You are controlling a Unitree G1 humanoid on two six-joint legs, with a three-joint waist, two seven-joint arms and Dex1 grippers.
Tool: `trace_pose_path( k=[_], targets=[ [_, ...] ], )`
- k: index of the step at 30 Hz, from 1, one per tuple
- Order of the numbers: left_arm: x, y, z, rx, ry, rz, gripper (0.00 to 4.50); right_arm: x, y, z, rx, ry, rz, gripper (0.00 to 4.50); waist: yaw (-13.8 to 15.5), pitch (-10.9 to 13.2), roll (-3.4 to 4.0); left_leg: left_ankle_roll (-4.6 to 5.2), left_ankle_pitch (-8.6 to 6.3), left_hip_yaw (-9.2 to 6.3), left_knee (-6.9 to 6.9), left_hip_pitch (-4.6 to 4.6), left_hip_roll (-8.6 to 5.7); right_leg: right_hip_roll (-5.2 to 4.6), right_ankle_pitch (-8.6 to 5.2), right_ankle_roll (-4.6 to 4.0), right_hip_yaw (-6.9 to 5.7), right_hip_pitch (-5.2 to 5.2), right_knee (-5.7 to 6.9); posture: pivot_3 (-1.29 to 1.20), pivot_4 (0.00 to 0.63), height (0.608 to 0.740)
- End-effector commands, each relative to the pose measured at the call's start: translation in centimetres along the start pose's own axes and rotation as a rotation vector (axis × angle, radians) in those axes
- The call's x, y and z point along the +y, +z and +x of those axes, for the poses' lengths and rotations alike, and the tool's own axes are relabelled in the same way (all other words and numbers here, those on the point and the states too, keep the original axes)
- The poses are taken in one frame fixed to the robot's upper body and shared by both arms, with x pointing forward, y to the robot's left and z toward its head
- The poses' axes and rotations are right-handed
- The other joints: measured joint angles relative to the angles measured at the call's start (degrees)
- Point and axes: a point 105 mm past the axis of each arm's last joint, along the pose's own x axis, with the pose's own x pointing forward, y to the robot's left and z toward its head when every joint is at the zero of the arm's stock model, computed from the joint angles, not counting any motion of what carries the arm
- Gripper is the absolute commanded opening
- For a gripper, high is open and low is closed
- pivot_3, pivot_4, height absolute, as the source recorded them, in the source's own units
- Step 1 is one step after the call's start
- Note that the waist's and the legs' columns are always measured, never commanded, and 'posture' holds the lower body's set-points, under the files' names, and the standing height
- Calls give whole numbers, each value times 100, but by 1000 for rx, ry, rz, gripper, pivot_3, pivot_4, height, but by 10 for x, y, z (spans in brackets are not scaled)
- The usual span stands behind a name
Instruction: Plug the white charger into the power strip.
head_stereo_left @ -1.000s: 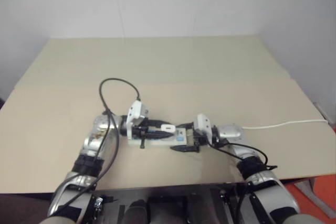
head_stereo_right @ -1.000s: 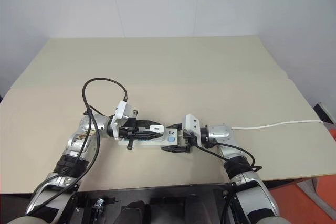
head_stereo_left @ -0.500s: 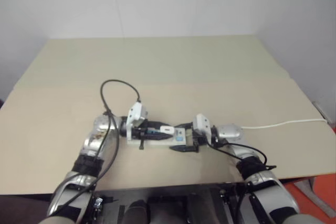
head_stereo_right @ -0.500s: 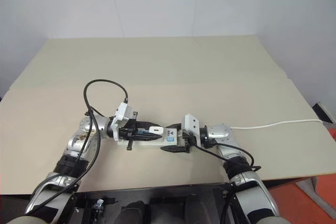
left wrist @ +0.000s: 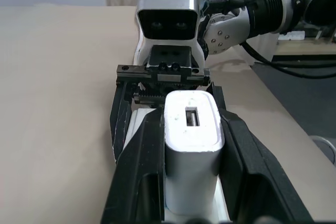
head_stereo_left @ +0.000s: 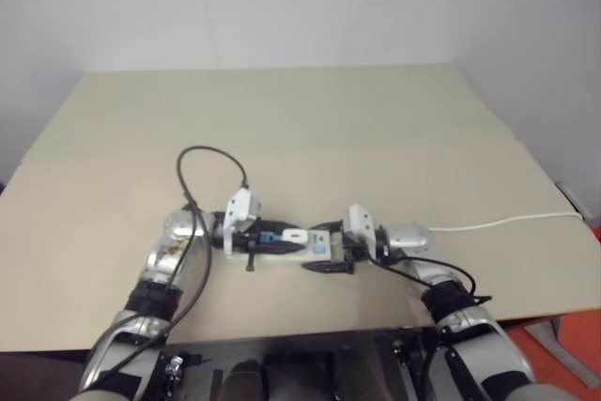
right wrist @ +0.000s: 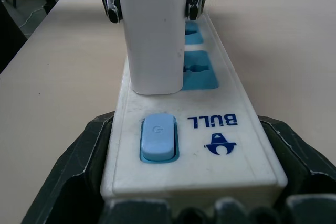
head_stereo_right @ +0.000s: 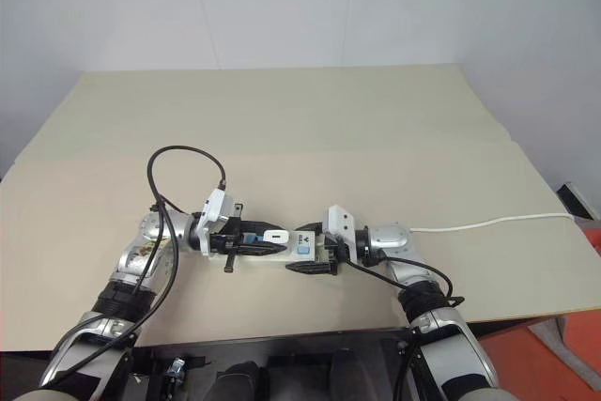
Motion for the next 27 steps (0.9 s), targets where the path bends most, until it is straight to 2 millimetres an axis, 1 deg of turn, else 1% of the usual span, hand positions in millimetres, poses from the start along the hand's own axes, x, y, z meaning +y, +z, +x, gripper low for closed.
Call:
trace_pose_path(
  k=[1,6,11,13,14,15,19,20,22,26,27],
  targets=[
    [-6,-35,-24,135,63,-113,1024,8,-19,-5,63,6,63,3442,-5,-4,5,0,0,0,-2,1,0,0,0,0,0,0,-1,0,150,740],
    [-7,-37,-28,147,72,-123,1024,8,-19,-4,62,8,62,3442,-24,-8,8,0,0,1,-18,18,1,2,-1,0,2,10,-6,0,150,740],
    [-6,-32,-27,142,48,-109,1024,8,-19,-4,62,9,63,3442,-25,-8,9,0,0,2,-29,32,3,4,-3,-2,3,20,-11,0,150,740],
    [-7,-29,-27,150,18,-111,1738,8,-19,-4,62,8,63,3442,-35,-8,9,0,0,2,-29,32,2,4,-3,-1,3,21,-12,0,150,740],
    [-8,-27,-27,151,5,-107,1941,9,-19,-4,62,8,63,3442,-36,-7,11,0,0,3,-30,33,3,6,-3,-2,4,20,-11,0,150,740],
    [-8,-25,-26,148,2,-101,2268,9,-19,-4,62,8,63,3442,-16,-9,13,0,0,4,-34,32,3,6,-4,-2,7,17,-11,0,150,740],
    [-5,-10,-22,99,-6,-77,3569,10,-17,-3,53,15,59,3442,49,-11,16,0,0,0,-33,35,-6,-8,-7,0,0,30,-19,0,150,740],
    [-5,-6,-21,89,-11,-69,3796,10,-16,-2,50,18,57,3442,62,-11,16,0,0,1,-33,34,-6,-8,-6,0,0,30,-21,0,150,740],
    [-4,2,-19,66,-14,-48,4481,10,-16,0,49,21,54,3442,63,-11,16,0,0,2,-33,30,-3,-5,-6,0,0,25,-20,0,150,740],
    [1,18,-17,29,14,22,4481,10,-16,0,51,24,52,3442,57,-11,16,0,0,0,-33,18,-1,-1,-6,-1,0,13,-21,0,150,740],
    [4,24,-18,26,21,51,4481,9,-15,0,49,16,41,3442,57,-10,15,0,0,1,-33,18,-1,-3,-6,-1,0,13,-21,0,150,740]
  ],
)
